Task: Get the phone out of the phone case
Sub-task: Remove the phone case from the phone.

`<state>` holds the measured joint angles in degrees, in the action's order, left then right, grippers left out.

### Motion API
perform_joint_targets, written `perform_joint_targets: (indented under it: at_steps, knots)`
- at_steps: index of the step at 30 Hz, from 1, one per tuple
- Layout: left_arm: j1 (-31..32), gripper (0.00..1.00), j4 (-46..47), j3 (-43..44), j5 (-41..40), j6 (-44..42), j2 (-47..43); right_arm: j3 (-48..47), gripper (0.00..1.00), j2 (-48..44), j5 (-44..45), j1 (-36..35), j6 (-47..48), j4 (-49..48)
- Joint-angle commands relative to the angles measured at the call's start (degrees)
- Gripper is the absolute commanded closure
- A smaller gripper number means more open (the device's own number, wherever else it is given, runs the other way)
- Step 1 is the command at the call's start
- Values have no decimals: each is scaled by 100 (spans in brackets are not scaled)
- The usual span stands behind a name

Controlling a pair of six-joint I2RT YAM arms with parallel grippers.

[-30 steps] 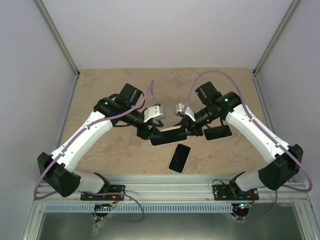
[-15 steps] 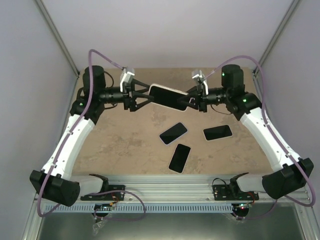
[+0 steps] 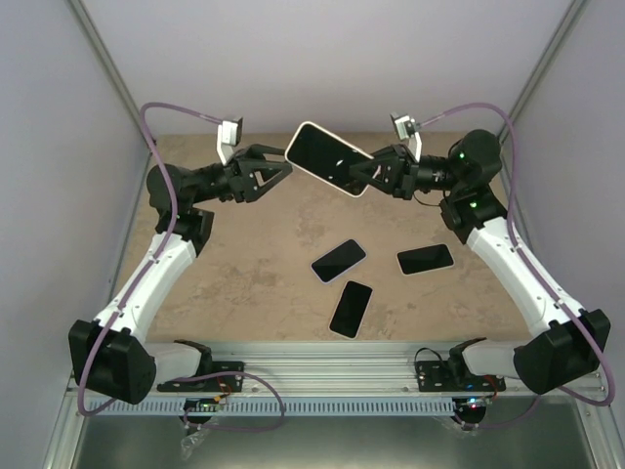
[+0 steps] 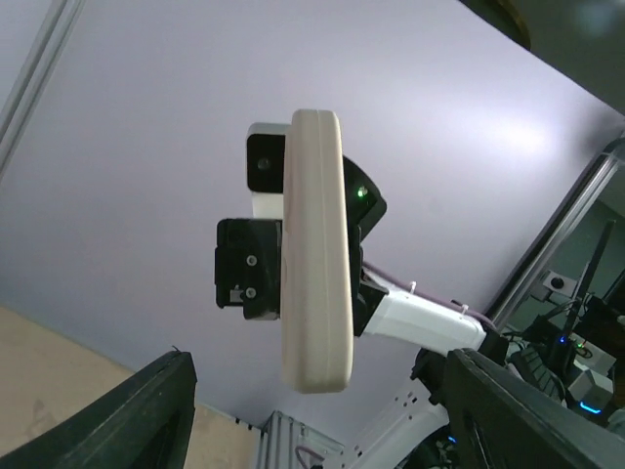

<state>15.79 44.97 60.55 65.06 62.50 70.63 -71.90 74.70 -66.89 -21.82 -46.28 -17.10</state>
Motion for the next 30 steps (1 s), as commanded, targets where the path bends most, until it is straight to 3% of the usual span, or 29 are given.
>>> perform_joint_targets:
  at_steps: [1,8,13,17,30]
  knots:
    - [-15,30,970,-106,-412,826,-47,158,99,-136,58,12,-967,-1339]
    - [65,33,1173,-77,-727,1052,-25,194,99,-50,220,-26,-1130,-1489]
    - [265,40,1072,13,-828,1006,112,198,99,1,288,-109,-1138,-1515]
    - [415,50,1033,118,-842,936,196,265,99,14,339,-112,-1145,-1499]
    - [425,96,591,149,-963,564,239,388,97,-34,352,-97,-808,-1083]
